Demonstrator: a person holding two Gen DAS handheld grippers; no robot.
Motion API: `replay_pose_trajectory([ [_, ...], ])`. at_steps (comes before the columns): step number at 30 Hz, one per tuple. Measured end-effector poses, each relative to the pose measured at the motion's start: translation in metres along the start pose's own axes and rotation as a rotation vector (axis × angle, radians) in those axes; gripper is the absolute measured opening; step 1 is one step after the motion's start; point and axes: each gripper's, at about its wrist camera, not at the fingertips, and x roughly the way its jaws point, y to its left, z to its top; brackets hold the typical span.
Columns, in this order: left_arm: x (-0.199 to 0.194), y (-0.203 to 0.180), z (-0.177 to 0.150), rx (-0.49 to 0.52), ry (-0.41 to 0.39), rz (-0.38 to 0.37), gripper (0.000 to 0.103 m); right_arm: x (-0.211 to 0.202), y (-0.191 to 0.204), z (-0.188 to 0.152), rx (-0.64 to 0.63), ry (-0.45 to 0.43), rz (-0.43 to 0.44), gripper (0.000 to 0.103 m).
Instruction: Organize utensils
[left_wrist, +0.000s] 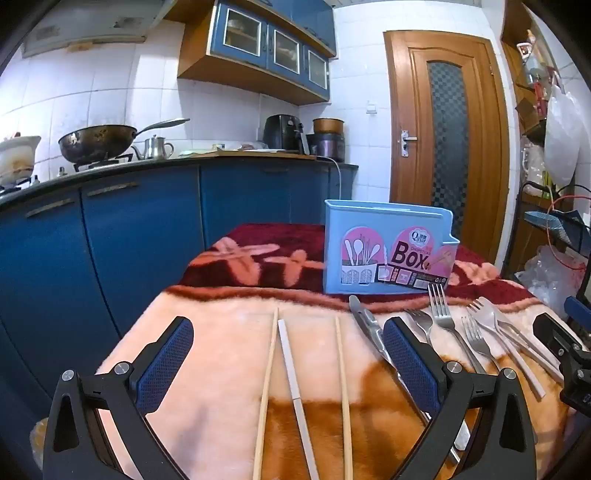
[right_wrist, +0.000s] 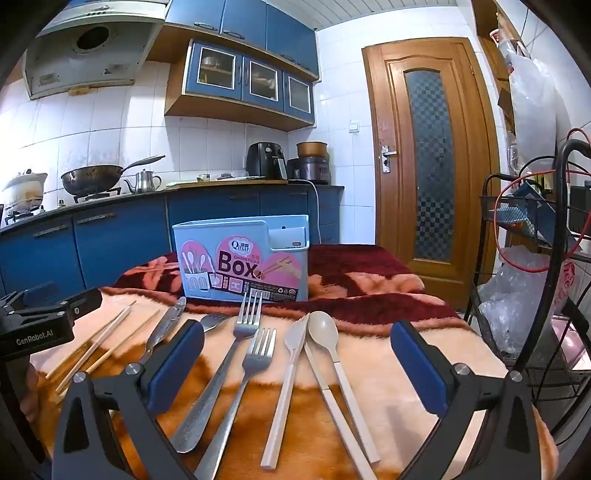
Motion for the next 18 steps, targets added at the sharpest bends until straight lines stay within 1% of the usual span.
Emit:
replay_pose_trajectory([
  [18,0.0005,-0.0005,0.0006,0.007,-0.002,0.004,0.102,-0.0002,0.0007,0.0001,-0.006,0.001,-0.002,0.103],
])
